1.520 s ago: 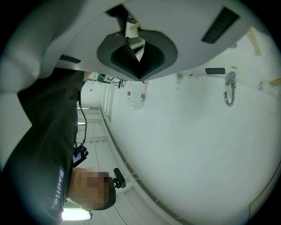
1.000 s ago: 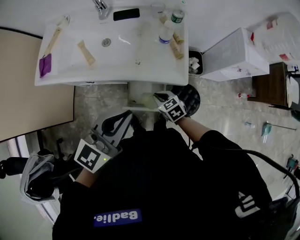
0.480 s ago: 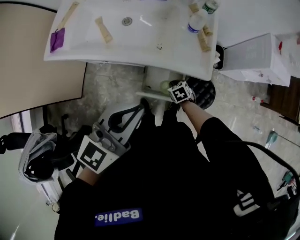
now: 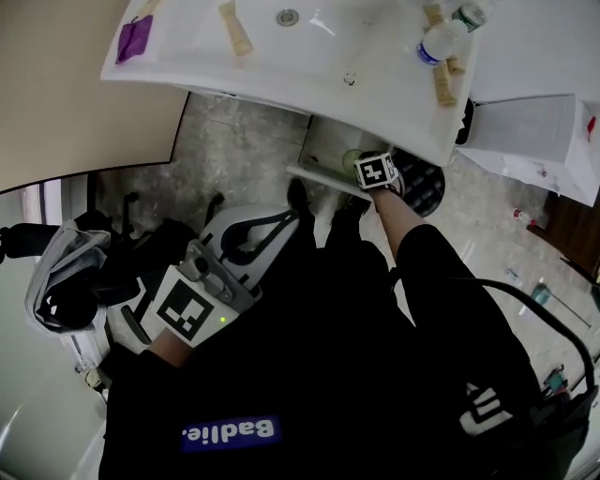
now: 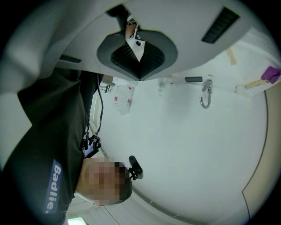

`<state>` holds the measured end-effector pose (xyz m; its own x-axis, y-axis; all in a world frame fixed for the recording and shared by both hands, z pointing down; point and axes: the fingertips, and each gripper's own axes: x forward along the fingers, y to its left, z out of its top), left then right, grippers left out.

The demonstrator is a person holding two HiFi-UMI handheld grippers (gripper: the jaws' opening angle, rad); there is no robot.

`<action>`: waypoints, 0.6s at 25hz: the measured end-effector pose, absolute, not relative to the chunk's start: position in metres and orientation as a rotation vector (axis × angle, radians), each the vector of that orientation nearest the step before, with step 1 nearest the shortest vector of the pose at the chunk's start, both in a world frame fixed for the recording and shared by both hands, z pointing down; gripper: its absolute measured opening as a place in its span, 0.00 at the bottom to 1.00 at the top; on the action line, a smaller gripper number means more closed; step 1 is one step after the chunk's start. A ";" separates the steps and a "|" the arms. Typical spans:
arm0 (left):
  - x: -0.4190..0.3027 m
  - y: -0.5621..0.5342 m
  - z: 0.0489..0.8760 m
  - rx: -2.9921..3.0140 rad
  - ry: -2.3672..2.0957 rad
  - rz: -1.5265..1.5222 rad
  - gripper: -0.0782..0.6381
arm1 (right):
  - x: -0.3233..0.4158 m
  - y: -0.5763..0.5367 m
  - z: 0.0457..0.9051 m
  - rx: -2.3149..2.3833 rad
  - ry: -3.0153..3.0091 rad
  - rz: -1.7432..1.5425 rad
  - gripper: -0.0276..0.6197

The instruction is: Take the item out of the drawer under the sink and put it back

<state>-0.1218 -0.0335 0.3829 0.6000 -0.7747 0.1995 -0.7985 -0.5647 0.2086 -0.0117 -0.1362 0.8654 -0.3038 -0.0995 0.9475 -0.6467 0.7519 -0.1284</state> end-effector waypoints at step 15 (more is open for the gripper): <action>-0.126 -0.020 0.400 2.496 -1.317 0.175 0.12 | -0.012 -0.138 0.881 0.594 -1.811 0.674 0.10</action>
<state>-0.1256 -0.0203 0.3998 0.5693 -0.7831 0.2502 -0.8213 -0.5280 0.2162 -0.0123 -0.1381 0.8809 -0.3118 -0.0772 0.9470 -0.6779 0.7164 -0.1647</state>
